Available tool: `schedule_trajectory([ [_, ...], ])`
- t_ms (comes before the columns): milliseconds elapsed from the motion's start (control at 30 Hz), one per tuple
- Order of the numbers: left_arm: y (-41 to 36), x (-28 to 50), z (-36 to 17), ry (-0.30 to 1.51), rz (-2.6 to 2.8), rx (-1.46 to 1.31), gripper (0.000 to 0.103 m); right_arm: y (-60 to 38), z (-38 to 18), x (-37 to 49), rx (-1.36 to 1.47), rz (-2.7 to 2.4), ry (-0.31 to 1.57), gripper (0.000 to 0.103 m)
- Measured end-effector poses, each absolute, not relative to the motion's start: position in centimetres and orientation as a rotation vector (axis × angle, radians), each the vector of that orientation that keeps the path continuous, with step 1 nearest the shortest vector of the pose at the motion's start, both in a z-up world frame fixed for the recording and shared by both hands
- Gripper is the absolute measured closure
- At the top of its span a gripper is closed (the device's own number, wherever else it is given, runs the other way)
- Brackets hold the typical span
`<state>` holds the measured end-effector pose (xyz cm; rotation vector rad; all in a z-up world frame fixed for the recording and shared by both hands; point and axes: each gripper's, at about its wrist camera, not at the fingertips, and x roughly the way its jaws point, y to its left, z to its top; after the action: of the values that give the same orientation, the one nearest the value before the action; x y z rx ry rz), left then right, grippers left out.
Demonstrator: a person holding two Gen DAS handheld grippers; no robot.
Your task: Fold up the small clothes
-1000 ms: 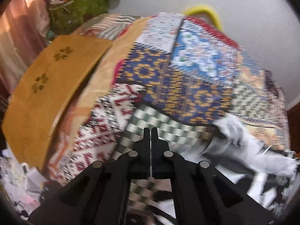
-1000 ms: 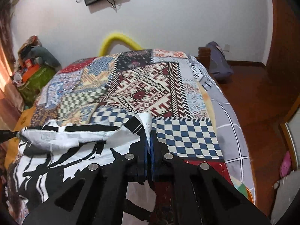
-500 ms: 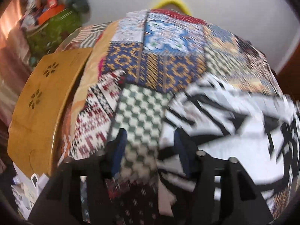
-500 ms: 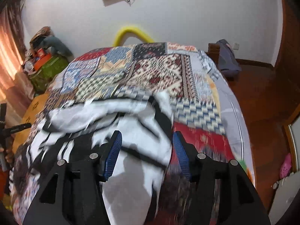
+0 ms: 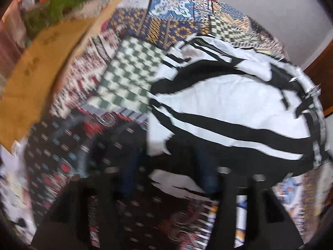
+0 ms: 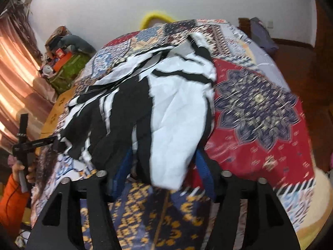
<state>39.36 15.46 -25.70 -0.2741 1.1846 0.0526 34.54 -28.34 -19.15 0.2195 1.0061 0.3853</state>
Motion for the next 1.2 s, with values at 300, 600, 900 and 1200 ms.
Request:
schedule_trajectory([
  [300,13.3,36.4,-22.4,1.123,0.029,-0.194,0.095,-27.9,-17.7,32.9,0.182,0.425,0.975,0.093],
  [600,12.0,29.0,-20.5,1.100,-0.002,-0.138,0.095,-28.8,-17.3,28.7,0.102,0.431,0.989,0.093],
  [900,11.6,25.3,-22.5,1.156,0.025,-0.088,0.088,-29.9,-19.4,26.4,0.097,0.382,1.048,0.089],
  [1200,14.2,26.9,-18.5,1.051,0.116,-0.068,0.059,-31.0,-15.8,26.2,0.035,0.294,0.931,0.065],
])
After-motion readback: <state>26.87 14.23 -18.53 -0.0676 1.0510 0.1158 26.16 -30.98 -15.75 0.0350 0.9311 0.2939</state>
